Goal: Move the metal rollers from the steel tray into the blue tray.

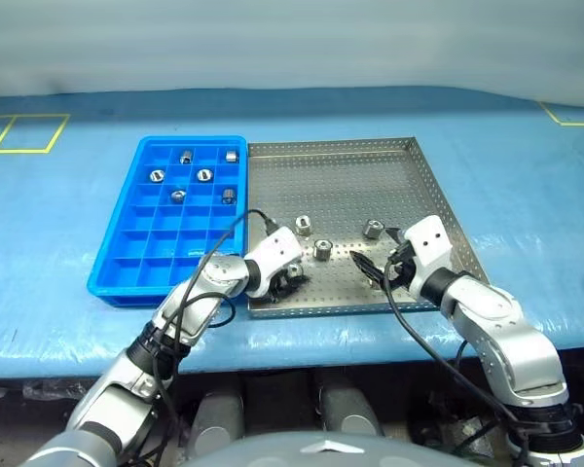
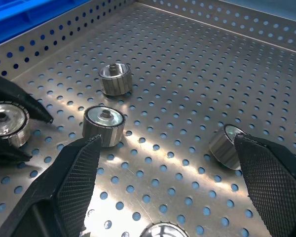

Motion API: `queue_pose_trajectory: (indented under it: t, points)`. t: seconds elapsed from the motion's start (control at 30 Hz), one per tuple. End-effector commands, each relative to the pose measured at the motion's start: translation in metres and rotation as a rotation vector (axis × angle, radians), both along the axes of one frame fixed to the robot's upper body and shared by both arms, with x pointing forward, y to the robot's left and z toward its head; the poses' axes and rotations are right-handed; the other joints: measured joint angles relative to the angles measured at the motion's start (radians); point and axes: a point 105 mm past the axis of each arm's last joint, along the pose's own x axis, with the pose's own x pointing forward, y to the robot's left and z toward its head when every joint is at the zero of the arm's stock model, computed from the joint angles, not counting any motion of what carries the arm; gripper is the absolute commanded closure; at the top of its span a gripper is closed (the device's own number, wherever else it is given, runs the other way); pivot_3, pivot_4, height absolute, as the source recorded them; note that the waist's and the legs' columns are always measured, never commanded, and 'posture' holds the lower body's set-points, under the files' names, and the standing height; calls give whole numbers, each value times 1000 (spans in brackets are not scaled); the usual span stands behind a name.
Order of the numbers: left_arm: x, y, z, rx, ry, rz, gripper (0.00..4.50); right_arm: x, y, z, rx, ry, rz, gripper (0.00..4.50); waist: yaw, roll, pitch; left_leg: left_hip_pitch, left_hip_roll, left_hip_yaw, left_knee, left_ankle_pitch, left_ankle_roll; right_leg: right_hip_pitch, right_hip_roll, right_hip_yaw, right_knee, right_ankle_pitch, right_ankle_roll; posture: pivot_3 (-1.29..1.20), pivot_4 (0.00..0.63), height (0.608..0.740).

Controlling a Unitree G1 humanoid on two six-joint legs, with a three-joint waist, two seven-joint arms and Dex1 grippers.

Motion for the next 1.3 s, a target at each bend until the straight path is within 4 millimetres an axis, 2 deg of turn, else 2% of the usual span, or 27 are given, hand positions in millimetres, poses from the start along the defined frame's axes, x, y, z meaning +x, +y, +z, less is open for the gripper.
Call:
queue_pose_trajectory:
  t: [0.03, 0.13, 0.2, 0.27, 0.33, 0.47, 0.6, 0.83, 0.97, 1.1, 1.3]
  points:
    - [17, 25, 54, -147, -139, 167, 2788, 0, 15, 3, 21, -1, 74, 0, 5, 0, 0, 0, 0, 0, 0, 0, 0, 0, 0, 0, 0, 0, 0, 37, 150, 740]
    - [25, 56, 73, -187, -198, 354, 2788, 3, 25, 2, 27, 5, 120, 0, 14, 0, 0, 0, 0, 0, 0, 0, 0, 0, 0, 0, -1, 0, 0, 69, 150, 740]
    - [30, 78, 76, -175, -219, 485, 2788, 4, 29, 2, 30, 6, 140, 0, 20, 0, 0, 0, 0, 0, 0, 0, 0, 1, 0, 0, -1, 0, 0, 84, 150, 740]
    - [37, 119, 72, -87, -252, 729, 2788, 5, 32, 2, 30, 7, 156, 0, 30, 0, 0, 0, 0, 0, 0, 0, 0, 1, 0, 0, -1, 0, 1, 103, 150, 740]
    - [37, 146, 69, -9, -273, 891, 2788, 6, 34, 2, 29, 9, 163, 0, 39, 0, 0, 0, 0, -1, 0, 0, 0, 1, 0, 0, -1, 1, 1, 118, 150, 740]
    - [33, 174, 59, 30, -275, 1079, 2788, 8, 38, 0, 29, 21, 187, 0, 62, -1, 0, 0, -1, -1, 0, 0, 0, 1, 0, -1, -1, 1, 1, 147, 150, 740]
    - [39, 181, 50, 33, -270, 1200, 2788, 11, 43, 0, 24, 23, 210, 0, 89, -2, 1, 0, -1, -2, 1, 0, -1, 2, -1, -2, -2, 1, 1, 173, 150, 740]
    - [57, 184, 38, 11, -265, 1292, 2788, 13, 47, 1, 20, 17, 228, 0, 108, -2, 1, -1, -1, -3, 1, 1, -1, 2, -1, -3, -2, 1, 1, 182, 150, 740]
    - [64, 179, 45, -51, -290, 1276, 2788, 14, 47, 0, 20, 16, 225, 0, 108, -2, 1, -1, -1, -3, 0, 1, -2, 1, -1, -3, -3, 1, 1, 172, 150, 740]
    - [67, 185, 49, -38, -321, 1309, 2788, 14, 46, -2, 19, 17, 217, 0, 109, -2, 1, -1, -1, -3, 0, 1, -2, 2, -1, -3, -2, 1, 1, 167, 150, 740]
    - [74, 180, 53, -72, -336, 1308, 733, 10, 51, -2, 26, 14, 229, 0, 108, -2, 1, -1, -1, -3, 0, 1, -2, 2, -1, -3, -2, 1, 1, 153, 150, 740]
